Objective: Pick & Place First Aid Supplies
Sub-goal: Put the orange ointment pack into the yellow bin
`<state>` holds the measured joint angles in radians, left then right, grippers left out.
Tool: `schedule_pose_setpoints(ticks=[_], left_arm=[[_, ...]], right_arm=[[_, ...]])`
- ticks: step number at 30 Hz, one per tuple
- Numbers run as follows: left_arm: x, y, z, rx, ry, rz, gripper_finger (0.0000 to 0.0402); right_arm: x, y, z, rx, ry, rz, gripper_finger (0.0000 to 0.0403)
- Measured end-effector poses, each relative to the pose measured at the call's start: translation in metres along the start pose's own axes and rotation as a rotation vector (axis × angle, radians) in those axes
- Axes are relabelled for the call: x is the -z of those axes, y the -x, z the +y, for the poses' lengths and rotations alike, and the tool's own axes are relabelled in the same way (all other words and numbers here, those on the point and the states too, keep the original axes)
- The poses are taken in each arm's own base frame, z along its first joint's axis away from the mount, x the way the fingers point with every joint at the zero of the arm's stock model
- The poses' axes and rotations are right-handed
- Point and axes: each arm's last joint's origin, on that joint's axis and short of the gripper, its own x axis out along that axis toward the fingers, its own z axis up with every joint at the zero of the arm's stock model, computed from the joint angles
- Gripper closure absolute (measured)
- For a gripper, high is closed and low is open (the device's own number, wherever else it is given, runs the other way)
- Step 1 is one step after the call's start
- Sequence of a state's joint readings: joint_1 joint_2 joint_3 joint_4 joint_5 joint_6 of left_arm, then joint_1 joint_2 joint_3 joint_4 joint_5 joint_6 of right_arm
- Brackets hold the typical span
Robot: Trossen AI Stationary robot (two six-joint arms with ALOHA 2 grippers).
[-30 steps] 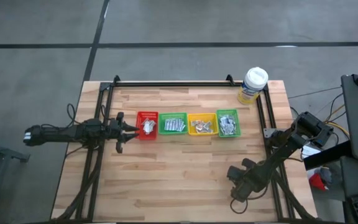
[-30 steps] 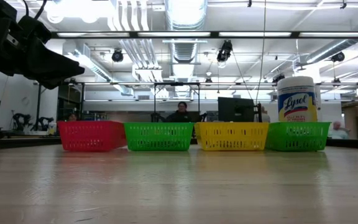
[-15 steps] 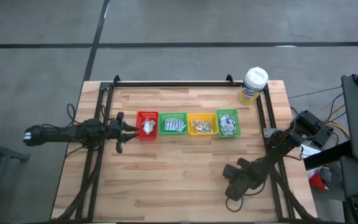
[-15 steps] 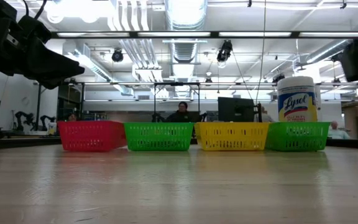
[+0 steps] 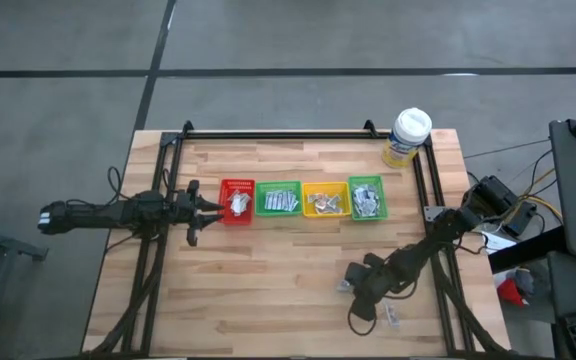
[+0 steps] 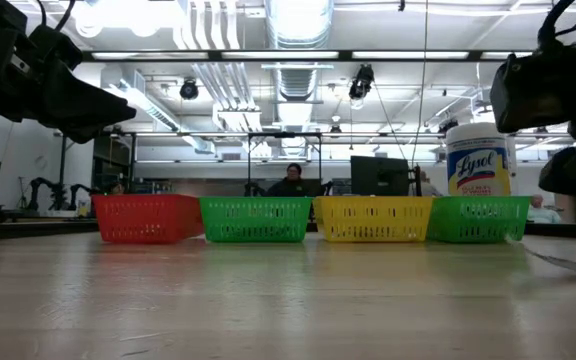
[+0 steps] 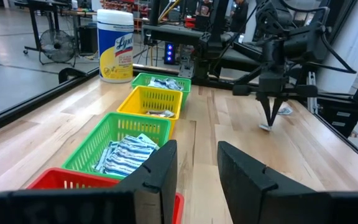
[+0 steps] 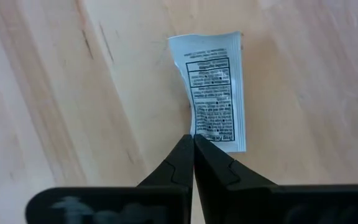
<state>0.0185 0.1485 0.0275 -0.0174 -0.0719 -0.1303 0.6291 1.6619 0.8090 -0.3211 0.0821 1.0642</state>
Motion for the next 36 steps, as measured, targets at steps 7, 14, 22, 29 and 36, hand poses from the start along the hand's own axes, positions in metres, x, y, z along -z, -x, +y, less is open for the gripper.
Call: schedule_pose_setpoints(ticks=[7,14,22,29,36], left_arm=[[0.0,0.0,0.0,0.0,0.0,0.0,0.0289],[0.0,0.0,0.0,0.0,0.0,0.0,0.0289],[0.0,0.0,0.0,0.0,0.0,0.0,0.0289],[0.0,0.0,0.0,0.0,0.0,0.0,0.0289],[0.0,0.0,0.0,0.001,0.0,0.001,0.0289]], right_arm=[[0.0,-0.001,-0.004,0.016,0.014,-0.008,0.0394],[0.0,-0.002,-0.006,0.018,-0.005,0.006,0.0394],[0.001,0.002,-0.001,-0.046,-0.004,0.102,0.0394],[-0.004,0.012,0.008,-0.098,0.024,0.09,0.0394],[-0.007,0.014,0.006,-0.067,0.045,0.035,0.0394]])
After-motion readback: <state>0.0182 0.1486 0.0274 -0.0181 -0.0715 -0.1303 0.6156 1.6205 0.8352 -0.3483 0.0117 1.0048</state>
